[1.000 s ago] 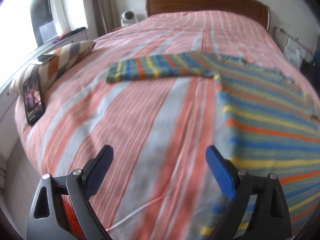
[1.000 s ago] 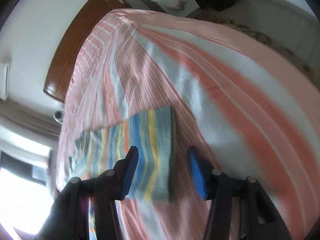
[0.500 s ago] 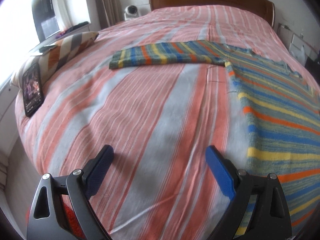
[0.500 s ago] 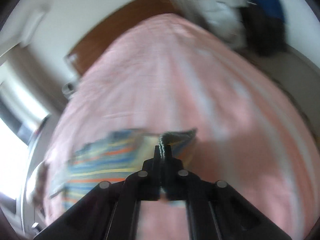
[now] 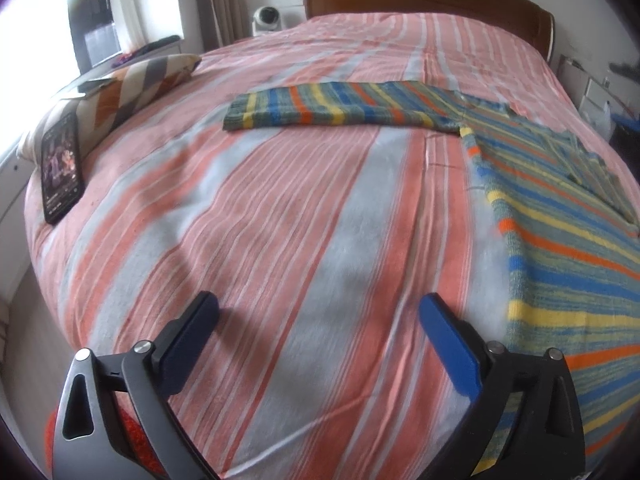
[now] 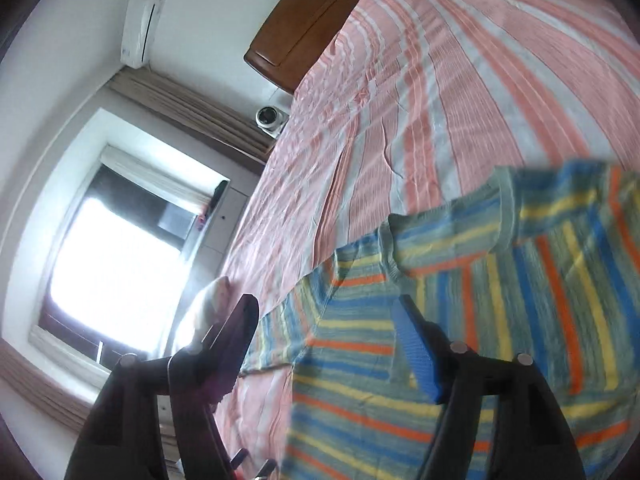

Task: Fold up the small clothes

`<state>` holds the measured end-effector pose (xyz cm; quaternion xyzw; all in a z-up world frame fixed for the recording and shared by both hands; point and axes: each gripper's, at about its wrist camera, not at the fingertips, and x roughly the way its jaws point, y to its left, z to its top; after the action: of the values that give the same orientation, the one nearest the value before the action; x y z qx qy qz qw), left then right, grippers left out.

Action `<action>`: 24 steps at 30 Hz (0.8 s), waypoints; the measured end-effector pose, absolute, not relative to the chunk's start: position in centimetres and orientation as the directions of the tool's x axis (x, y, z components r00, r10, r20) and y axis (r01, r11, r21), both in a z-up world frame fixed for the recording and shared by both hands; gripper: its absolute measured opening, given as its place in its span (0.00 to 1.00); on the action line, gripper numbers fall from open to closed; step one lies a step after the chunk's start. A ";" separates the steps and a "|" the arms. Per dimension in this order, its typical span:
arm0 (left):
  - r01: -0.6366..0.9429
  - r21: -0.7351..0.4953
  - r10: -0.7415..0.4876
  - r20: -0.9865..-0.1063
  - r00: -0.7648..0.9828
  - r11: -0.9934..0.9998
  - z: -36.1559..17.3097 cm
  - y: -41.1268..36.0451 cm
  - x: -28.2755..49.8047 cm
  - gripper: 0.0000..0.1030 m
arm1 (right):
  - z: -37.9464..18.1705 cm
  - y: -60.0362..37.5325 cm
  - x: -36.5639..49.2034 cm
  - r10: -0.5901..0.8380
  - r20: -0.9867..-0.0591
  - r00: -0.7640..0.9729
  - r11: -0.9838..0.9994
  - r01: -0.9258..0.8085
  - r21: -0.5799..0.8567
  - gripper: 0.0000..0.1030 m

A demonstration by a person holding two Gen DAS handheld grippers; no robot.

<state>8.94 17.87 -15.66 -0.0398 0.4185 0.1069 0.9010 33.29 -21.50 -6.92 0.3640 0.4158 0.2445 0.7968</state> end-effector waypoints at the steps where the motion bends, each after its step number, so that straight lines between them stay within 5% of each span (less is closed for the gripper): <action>1: -0.228 0.020 0.162 -0.762 0.627 0.974 -15.7 17.9 8.9 0.99 | -7.0 -22.0 33.0 0.673 -0.507 0.539 0.639 -0.078 0.765 0.68; 11: -0.225 0.067 0.197 -0.751 0.630 0.972 -16.3 17.2 8.9 1.00 | -10.7 -31.4 21.7 0.271 -0.771 0.576 0.950 -0.029 0.312 0.68; 16: -0.219 0.026 0.162 -0.758 0.632 0.975 -16.5 17.6 9.0 1.00 | -12.9 -35.5 14.3 0.052 -0.798 0.600 0.993 0.051 0.103 0.68; 22: -0.230 0.020 0.166 -0.754 0.635 0.973 -16.6 17.5 8.9 1.00 | -14.2 -37.4 10.3 -0.072 -0.769 0.635 0.989 0.145 0.027 0.93; 24: -0.229 0.029 0.172 -0.751 0.637 0.973 -16.6 17.4 8.9 1.00 | -15.1 -37.4 10.0 -0.087 -0.780 0.620 0.985 0.169 0.024 0.94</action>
<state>8.89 17.36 -16.55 -0.0346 0.4113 0.1111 0.9041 10.04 -37.45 -15.11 0.0473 0.4300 -0.0712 0.8988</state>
